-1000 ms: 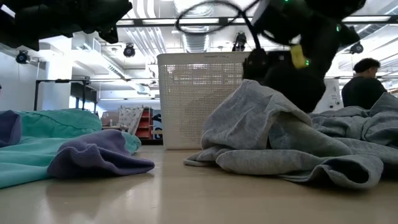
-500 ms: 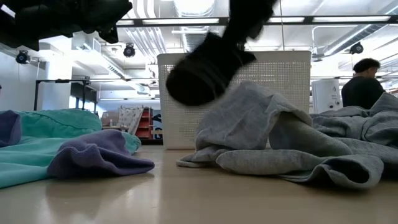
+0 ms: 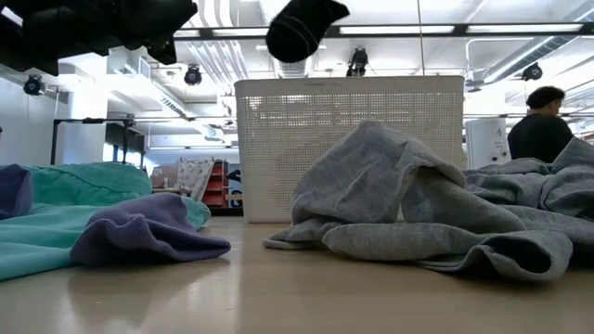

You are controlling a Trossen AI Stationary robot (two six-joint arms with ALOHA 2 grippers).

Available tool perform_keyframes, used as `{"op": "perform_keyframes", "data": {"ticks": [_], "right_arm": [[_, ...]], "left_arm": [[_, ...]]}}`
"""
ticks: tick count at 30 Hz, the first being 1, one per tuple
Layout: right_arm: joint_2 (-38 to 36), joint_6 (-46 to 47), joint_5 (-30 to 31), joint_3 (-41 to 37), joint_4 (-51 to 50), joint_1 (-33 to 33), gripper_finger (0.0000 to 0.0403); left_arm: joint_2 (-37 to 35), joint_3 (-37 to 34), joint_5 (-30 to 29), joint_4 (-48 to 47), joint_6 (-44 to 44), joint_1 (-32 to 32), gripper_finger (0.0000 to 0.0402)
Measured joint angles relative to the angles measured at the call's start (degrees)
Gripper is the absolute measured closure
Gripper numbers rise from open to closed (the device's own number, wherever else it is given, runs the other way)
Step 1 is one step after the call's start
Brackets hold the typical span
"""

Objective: Sort clothes
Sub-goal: Put the black sock into the laundry bin

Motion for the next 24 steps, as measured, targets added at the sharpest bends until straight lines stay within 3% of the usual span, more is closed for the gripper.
{"op": "perform_keyframes", "data": {"ticks": [4,9,14,24], "right_arm": [[0.0,0.4,-4.5,3.0,-4.7,-7.5,0.0400],[0.0,4.5,-20.5,1.4,-7.8,-18.6,0.0400],[1.3,7.0,-30.6,-4.2,-7.8,-27.0,0.0400],[9.2,8.7,-39.5,-14.7,-5.0,-33.3,0.0400]], "left_arm": [[0.0,0.0,0.0,0.0,0.0,0.0,0.0367],[0.0,0.0,0.0,-0.1,0.0,0.0,0.0367],[0.0,0.0,0.0,-0.1,0.0,0.0,0.0367],[0.0,0.0,0.0,-0.1,0.1,0.0,0.0367]]}}
